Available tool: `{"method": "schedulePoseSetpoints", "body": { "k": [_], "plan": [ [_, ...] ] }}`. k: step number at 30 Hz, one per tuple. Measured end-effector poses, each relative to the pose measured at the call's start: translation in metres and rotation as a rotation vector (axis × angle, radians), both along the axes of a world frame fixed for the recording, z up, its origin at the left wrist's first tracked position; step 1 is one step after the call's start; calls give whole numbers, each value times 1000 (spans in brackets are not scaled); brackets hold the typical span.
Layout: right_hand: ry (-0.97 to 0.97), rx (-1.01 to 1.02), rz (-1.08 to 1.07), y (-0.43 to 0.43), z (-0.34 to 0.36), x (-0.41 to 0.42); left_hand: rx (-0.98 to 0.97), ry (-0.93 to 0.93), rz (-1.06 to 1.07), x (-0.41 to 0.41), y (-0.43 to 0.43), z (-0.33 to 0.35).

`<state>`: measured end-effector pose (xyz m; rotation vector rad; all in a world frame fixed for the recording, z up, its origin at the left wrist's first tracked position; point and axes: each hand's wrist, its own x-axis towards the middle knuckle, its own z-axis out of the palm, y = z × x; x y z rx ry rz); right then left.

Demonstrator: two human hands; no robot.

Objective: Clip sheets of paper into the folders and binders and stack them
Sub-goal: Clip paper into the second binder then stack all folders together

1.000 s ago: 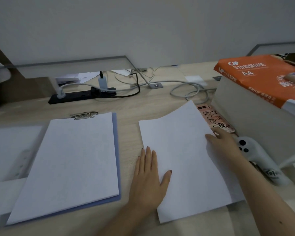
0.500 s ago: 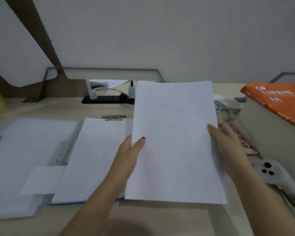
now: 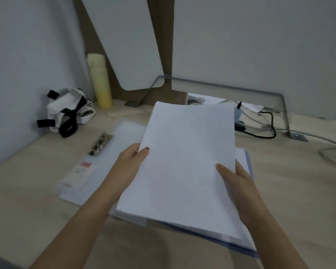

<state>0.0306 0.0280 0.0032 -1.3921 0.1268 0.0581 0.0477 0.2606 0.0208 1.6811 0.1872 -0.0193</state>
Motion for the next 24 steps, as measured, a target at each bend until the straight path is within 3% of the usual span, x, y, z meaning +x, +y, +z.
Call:
{"method": "schedulePoseSetpoints", "body": {
  "k": [5, 9, 12, 17, 20, 24],
  "plan": [
    [56, -8, 36, 46, -15, 13, 434, -120, 280, 27, 80, -20],
    [98, -24, 31, 67, -24, 21, 755, 66, 231, 53, 127, -46],
    [134, -62, 23, 75, -26, 30, 815, 156, 163, 65, 136, -58],
    [167, -83, 28, 81, -24, 38, 883, 40, 261, 65, 136, -61],
    [164, -105, 42, 82, -24, 40, 761, 7, 283, 59, 137, -52],
    [182, -107, 78, 80, -24, 45, 69, 165, 199, 42, 147, -42]
  ]
}}
